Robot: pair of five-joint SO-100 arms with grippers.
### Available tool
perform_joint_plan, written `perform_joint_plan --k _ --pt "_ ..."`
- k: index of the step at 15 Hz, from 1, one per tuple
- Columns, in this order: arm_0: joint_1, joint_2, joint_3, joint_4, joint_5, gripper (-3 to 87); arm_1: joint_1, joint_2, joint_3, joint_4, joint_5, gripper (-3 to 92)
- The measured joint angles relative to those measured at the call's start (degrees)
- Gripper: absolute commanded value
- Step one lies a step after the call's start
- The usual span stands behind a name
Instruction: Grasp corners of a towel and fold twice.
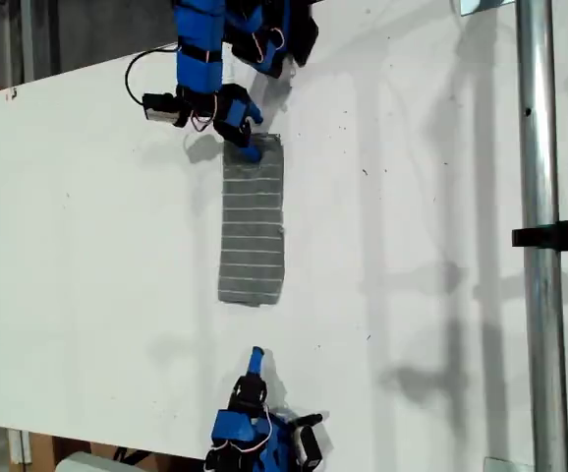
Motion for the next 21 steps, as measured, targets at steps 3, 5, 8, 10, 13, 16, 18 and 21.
perform_joint_plan --k 3,5,8,10,13,16,18,21 --pt "0.0 0.0 0.44 0.0 0.0 -2.6 -2.02 -10.9 -6.86 -14.77 -1.93 -0.2" --pt "0.0 0.0 0.44 0.0 0.0 -2.5 -3.52 -10.81 -8.96 -20.48 -4.13 -0.2" --pt "0.0 0.0 0.53 0.0 0.0 -2.4 -4.92 3.78 -9.4 -6.24 -4.39 -0.2" --pt "0.0 0.0 0.7 0.0 0.0 -2.4 -6.59 18.37 -12.13 16.17 -0.18 -0.2" --pt "0.0 0.0 0.79 0.0 0.09 -2.4 -11.69 25.05 -14.15 27.25 2.2 -0.2" --pt "0.0 0.0 0.79 0.0 0.09 -2.5 -13.62 16.96 -16.87 2.72 -4.57 -0.2" --pt "0.26 0.0 0.79 0.0 0.09 -2.4 -13.97 2.99 -24.26 -11.87 -8.61 -0.2" --pt "0.26 0.0 0.79 0.0 0.09 -2.4 -14.15 -17.4 -34.98 -22.68 -10.99 30.1"
